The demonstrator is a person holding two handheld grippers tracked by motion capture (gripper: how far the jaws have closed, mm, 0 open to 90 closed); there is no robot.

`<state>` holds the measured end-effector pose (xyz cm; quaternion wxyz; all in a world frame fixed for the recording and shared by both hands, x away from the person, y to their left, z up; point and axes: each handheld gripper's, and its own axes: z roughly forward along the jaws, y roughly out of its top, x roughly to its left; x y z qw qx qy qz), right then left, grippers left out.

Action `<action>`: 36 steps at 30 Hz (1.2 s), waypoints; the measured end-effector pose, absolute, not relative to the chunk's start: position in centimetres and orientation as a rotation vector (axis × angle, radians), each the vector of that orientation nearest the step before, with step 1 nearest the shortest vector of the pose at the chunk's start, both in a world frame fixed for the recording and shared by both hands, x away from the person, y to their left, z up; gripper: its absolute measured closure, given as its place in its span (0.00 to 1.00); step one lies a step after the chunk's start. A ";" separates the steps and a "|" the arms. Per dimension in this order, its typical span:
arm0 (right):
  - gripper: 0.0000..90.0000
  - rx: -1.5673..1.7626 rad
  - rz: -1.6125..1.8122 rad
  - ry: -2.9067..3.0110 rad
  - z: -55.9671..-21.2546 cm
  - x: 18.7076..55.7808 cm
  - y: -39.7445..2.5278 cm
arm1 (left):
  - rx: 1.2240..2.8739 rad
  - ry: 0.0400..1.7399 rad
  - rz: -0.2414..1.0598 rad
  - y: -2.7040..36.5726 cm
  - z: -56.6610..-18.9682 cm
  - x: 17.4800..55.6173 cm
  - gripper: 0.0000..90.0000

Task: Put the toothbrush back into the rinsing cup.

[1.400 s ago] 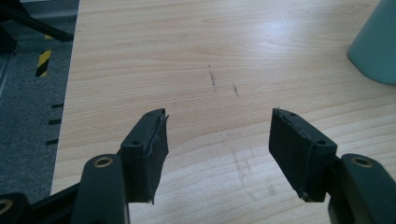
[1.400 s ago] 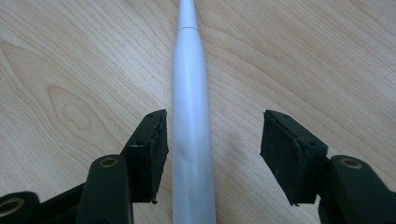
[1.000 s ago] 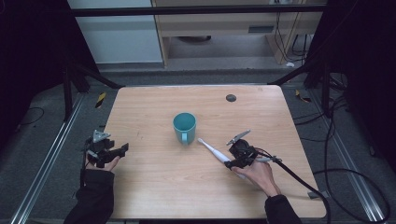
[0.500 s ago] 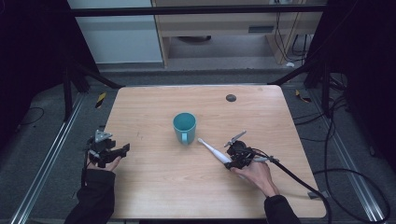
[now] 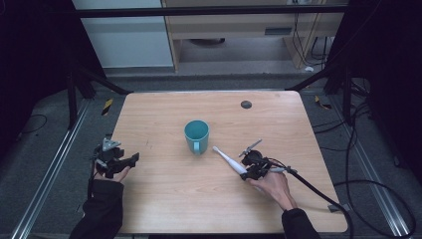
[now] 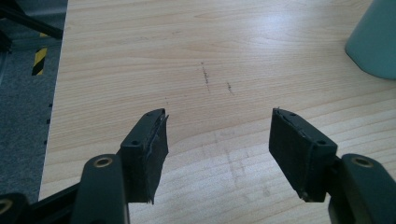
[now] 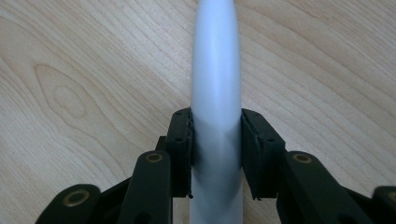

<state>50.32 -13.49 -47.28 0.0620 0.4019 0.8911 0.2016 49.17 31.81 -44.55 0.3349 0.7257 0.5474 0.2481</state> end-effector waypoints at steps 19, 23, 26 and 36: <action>0.74 1.254 0.746 2.633 -45.1 50.2 -14.5 | 1.890 1.428 0.654 32.0 -44.5 49.1 0.41; 0.74 1.223 0.756 2.588 -44.3 50.3 -14.6 | 1.889 1.427 0.654 32.0 -44.4 49.0 0.41; 0.74 1.208 0.844 2.569 -43.2 50.5 -14.4 | 1.890 1.428 0.652 32.0 -44.5 49.1 0.41; 0.74 1.131 1.062 2.430 -39.6 51.2 -14.0 | 1.886 1.429 0.654 32.1 -44.4 49.0 0.41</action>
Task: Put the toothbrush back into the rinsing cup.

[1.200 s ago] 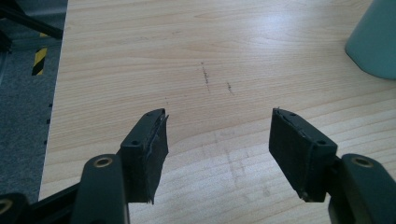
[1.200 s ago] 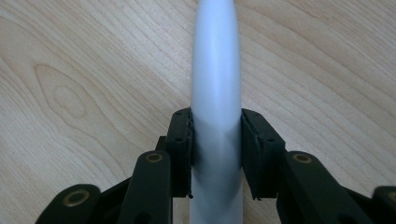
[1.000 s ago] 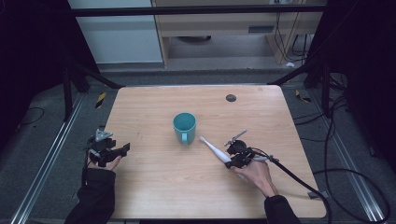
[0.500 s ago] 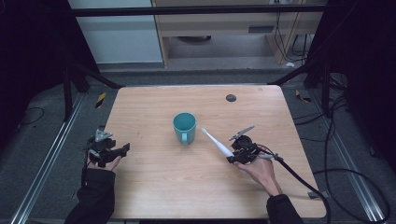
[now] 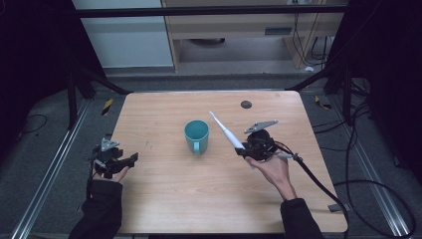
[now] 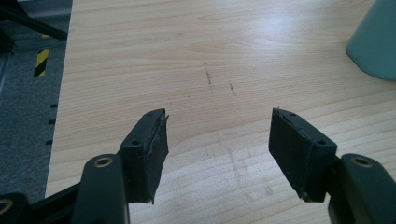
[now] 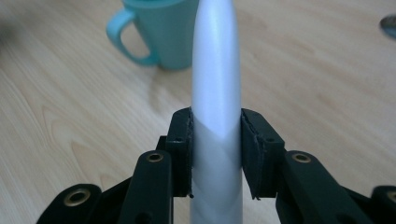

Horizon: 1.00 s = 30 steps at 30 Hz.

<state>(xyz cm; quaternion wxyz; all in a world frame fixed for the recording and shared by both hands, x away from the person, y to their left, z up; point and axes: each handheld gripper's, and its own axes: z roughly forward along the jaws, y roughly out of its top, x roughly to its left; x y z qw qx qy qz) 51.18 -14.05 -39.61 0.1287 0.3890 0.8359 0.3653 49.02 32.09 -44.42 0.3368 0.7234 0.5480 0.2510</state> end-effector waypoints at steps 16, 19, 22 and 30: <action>0.74 1.055 1.408 2.150 -36.6 52.6 -13.1 | 1.892 1.427 0.648 31.9 -44.6 49.1 0.41; 0.74 1.046 1.455 2.103 -36.4 53.1 -12.7 | 1.891 1.427 0.648 31.9 -44.7 49.1 0.41; 0.74 1.049 1.515 2.056 -36.2 53.8 -12.1 | 1.890 1.426 0.649 31.9 -44.6 49.1 0.41; 0.74 1.011 1.626 1.969 -35.7 55.5 -10.5 | 1.889 1.423 0.650 31.9 -44.6 49.1 0.41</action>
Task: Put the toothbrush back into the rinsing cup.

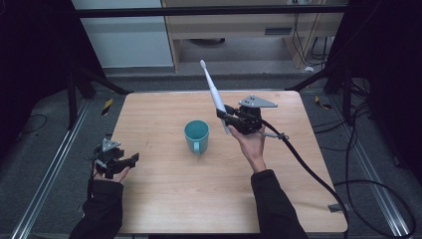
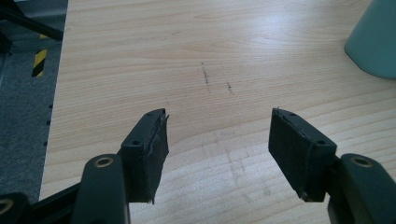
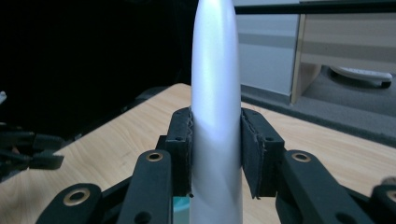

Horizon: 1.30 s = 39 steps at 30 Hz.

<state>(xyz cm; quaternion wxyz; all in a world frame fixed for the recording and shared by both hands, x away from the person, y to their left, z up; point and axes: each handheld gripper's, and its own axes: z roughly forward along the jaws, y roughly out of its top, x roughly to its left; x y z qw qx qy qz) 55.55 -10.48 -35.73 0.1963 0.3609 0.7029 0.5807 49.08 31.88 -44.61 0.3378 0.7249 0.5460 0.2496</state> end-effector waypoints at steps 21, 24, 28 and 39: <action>0.74 0.995 1.708 1.922 -37.7 59.3 -5.7 | 1.889 1.422 0.650 32.0 -44.6 49.1 0.41; 0.74 0.988 1.713 1.920 -38.1 59.6 -4.9 | 1.886 1.423 0.653 32.0 -44.5 49.1 0.41; 0.74 0.980 1.712 1.930 -38.7 59.9 -4.0 | 1.884 1.425 0.657 32.1 -44.5 49.1 0.41; 0.74 0.996 1.682 1.984 -41.1 60.5 -2.3 | 1.889 1.424 0.657 32.1 -44.6 49.1 0.41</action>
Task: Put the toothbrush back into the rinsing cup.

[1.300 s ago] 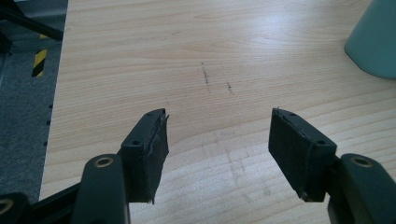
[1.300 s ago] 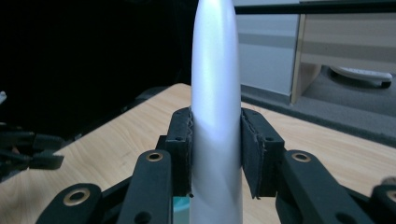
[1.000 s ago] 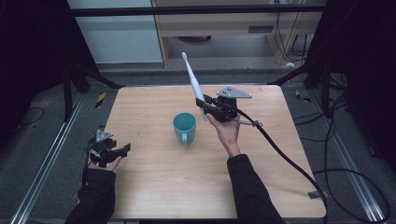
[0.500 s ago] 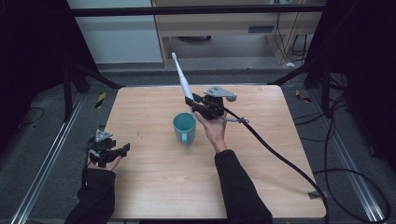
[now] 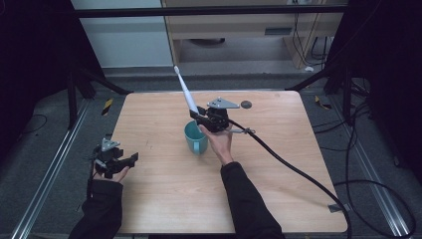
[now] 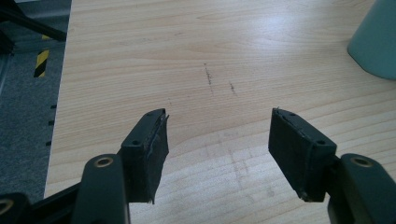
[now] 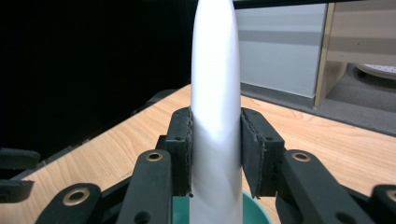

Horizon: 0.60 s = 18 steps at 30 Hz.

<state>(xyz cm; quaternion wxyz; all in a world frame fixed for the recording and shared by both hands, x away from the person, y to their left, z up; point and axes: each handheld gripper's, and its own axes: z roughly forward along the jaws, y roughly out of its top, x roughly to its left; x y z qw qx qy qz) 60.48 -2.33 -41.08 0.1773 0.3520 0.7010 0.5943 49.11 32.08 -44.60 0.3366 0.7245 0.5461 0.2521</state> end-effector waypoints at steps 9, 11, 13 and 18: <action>0.74 0.998 1.630 2.032 -42.6 60.3 -1.5 | 1.885 1.425 0.659 32.2 -44.5 49.1 0.41; 0.74 0.996 1.605 2.044 -42.8 60.2 -1.4 | 1.885 1.425 0.659 32.1 -44.5 49.1 0.41; 0.74 0.989 1.595 2.053 -42.9 60.1 -1.3 | 1.885 1.424 0.661 32.1 -44.5 49.1 0.41; 0.73 0.979 1.573 2.075 -43.3 59.9 -1.1 | 1.887 1.426 0.659 32.1 -44.6 49.1 0.41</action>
